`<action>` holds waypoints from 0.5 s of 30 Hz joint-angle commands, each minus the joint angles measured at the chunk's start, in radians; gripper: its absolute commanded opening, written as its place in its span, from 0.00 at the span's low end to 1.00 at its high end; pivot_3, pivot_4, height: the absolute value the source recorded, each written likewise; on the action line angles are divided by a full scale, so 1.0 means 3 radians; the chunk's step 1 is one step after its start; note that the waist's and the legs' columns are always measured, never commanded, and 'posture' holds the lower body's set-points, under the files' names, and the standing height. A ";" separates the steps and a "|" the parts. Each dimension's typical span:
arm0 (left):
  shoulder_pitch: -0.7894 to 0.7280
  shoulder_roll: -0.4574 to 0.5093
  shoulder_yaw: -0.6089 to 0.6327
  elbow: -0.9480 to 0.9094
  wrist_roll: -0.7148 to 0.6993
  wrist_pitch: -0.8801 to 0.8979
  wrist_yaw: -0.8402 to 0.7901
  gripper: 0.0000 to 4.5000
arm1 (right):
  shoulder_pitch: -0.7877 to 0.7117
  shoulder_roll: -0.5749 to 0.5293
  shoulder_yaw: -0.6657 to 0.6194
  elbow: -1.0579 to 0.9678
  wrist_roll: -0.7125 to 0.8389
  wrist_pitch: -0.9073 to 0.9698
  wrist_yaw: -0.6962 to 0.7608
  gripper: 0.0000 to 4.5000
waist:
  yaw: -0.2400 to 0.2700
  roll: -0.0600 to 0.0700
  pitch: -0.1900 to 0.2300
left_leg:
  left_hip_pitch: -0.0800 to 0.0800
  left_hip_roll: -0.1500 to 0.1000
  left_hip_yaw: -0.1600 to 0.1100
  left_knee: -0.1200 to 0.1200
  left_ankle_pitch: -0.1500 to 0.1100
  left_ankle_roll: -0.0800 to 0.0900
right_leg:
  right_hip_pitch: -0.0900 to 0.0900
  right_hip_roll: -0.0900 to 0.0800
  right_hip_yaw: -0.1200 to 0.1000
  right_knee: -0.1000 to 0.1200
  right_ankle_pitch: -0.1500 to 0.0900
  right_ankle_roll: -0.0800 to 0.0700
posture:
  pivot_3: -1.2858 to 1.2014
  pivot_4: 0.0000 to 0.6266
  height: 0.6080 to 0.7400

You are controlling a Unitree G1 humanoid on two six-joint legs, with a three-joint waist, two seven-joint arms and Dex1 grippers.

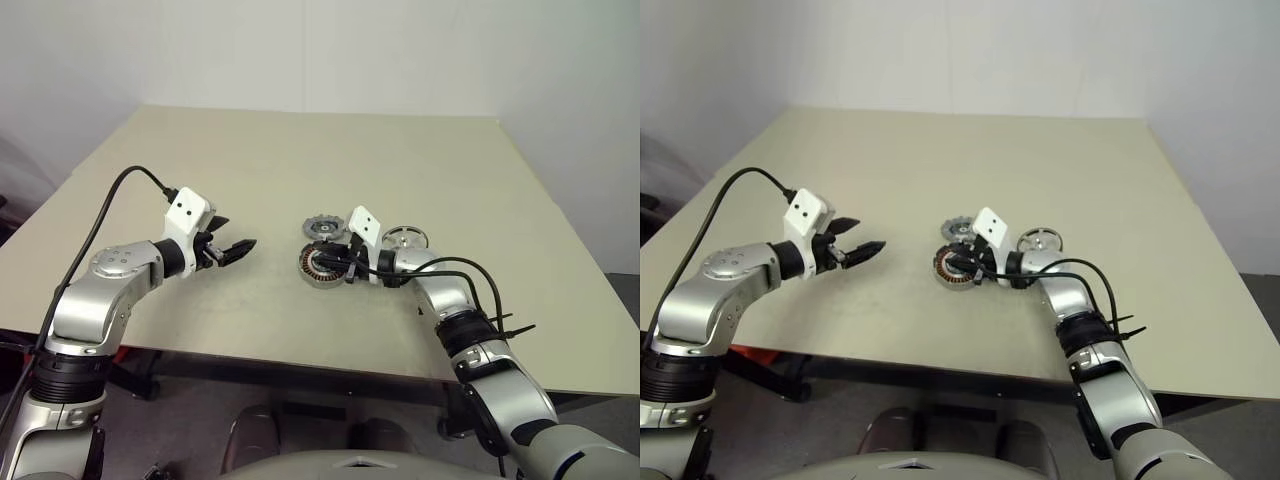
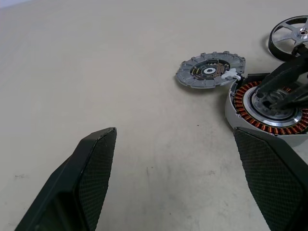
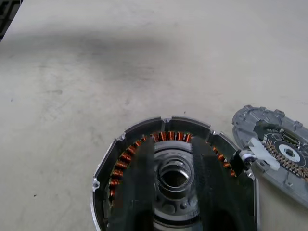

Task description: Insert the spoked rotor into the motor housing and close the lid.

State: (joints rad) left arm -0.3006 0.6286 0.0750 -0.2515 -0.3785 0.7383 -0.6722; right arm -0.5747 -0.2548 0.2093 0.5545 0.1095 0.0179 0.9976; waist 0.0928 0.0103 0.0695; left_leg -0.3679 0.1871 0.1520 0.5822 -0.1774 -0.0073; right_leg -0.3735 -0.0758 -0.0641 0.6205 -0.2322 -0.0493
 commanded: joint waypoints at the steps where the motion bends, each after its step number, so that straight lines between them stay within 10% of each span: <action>1: -0.0013 0.0044 0.0091 -0.0097 -0.0028 -0.0053 0.0005 0.91 | -0.0033 -0.0013 -0.0021 -0.0020 -0.0050 -0.0085 -0.0061 0.57 | 0.0000 0.0000 0.0000 | 0.0000 0.0000 0.0000 0.0000 0.0000 0.0000 | 0.0000 0.0000 0.0000 0.0000 0.0000 0.0000 | 0.52 0.00 1.00; 7: -0.0011 0.0044 0.0091 -0.0097 -0.0026 -0.0052 0.0008 0.91 | -0.0042 0.0017 -0.0030 -0.0023 -0.0069 -0.0138 -0.0079 1.00 | 0.0000 0.0000 0.0000 | 0.0001 0.0000 0.0000 0.0000 0.0000 0.0000 | 0.0001 0.0000 0.0000 0.0000 0.0000 0.0000 | 0.52 0.00 1.00; 15: -0.0004 0.0039 0.0085 -0.0102 -0.0027 -0.0051 0.0009 0.91 | -0.0084 0.0135 -0.0185 -0.0171 0.0177 -0.0112 -0.0018 1.00 | -0.0002 0.0000 0.0000 | 0.0000 0.0001 0.0000 0.0000 0.0000 0.0000 | -0.0001 0.0000 0.0000 0.0000 0.0000 0.0000 | 0.52 0.00 1.00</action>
State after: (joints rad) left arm -0.3003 0.6286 0.0751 -0.2515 -0.3788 0.7384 -0.6720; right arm -0.5749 -0.2222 0.1864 0.5476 0.1227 -0.0102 0.9863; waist 0.0924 0.0103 0.0695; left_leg -0.3681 0.1872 0.1520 0.5821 -0.1774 -0.0073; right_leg -0.3738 -0.0757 -0.0640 0.6204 -0.2322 -0.0493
